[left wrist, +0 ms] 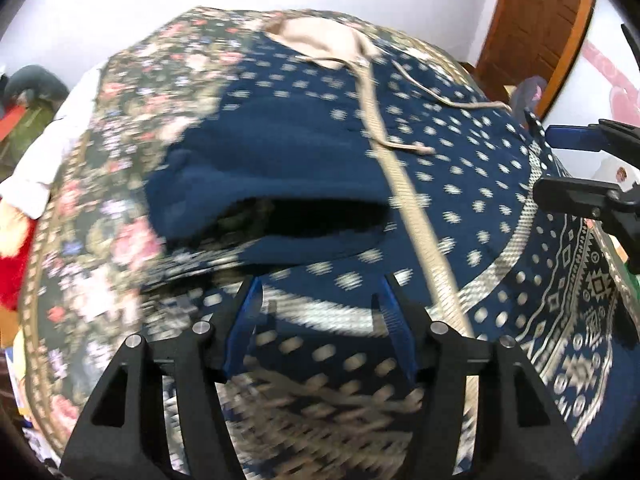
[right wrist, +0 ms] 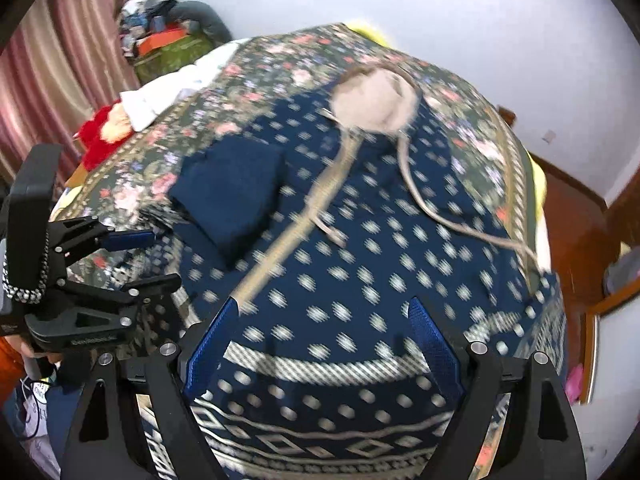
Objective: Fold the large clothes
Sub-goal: 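Lift the sleeve with the left gripper and lay it across the jacket body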
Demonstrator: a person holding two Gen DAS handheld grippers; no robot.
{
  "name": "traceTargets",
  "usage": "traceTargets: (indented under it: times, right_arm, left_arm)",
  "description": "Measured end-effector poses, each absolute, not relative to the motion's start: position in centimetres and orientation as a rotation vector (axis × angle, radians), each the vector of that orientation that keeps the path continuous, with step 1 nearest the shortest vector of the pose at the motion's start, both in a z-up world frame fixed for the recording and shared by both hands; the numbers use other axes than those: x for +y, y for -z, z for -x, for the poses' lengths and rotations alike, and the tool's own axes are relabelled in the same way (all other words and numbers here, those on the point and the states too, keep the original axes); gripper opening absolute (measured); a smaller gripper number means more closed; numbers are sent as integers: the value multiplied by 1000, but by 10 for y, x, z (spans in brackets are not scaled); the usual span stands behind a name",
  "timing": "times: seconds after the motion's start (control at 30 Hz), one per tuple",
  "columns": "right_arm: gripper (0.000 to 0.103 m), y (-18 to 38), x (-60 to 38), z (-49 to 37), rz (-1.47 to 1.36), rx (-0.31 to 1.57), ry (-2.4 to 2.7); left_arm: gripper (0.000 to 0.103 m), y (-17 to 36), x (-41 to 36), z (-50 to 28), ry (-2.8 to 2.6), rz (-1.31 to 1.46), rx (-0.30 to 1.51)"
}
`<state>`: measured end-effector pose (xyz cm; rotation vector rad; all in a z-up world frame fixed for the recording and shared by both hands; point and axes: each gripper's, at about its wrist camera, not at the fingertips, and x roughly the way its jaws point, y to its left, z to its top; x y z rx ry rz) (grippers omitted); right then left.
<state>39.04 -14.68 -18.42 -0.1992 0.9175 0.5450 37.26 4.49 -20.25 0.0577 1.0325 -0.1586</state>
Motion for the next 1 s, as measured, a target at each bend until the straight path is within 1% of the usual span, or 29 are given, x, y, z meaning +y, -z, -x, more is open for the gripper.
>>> traceTargets:
  times: [0.1,0.23,0.37,0.5,0.53,0.57,0.6,0.67,0.7,0.73,0.77,0.83,0.87,1.0]
  right_arm:
    - [86,179,-117,-391,235,895,-582]
    - [86,182,-67,-397,276,889,-640]
    - [86,198,-13,-408,355,880,-660]
    - [85,224,31,-425,487,879,-629]
    - [82,231,40,-430,517,870,-612]
    - [76,235,44,-433,528,862,-603]
    - [72,238,48,-436,534,853,-593]
    - [55,241,53,-441,523,833,-572]
    - [50,241,55,-443,510,822,-566]
    - [40,240,57,-445,491,810,-563]
    - [35,238,58,-446,476,800,-564]
    - [16,231,58,-446,433,775,-558]
    - [12,228,57,-446,418,765,-556]
    - [11,202,35,-443,343,701,-508]
  left_arm:
    - [64,195,87,-365,70,-49,1008]
    - [64,204,134,-369,-38,-40,1018]
    - [64,224,167,-373,-66,2,1053]
    - [64,244,182,-381,-62,34,1080]
    - [64,250,184,-383,-55,38,1087]
    - [64,255,183,-385,-50,41,1094]
    - [64,260,184,-388,-45,43,1100]
    - [64,267,185,-391,-39,52,1099]
    - [64,268,185,-392,-36,52,1092]
    - [64,269,185,-394,-35,51,1085]
    - [64,269,184,-395,-35,49,1080]
    - [64,270,183,-398,-39,52,1076]
    - [64,270,183,-400,-44,58,1076]
    - [64,273,184,-403,-64,66,1078]
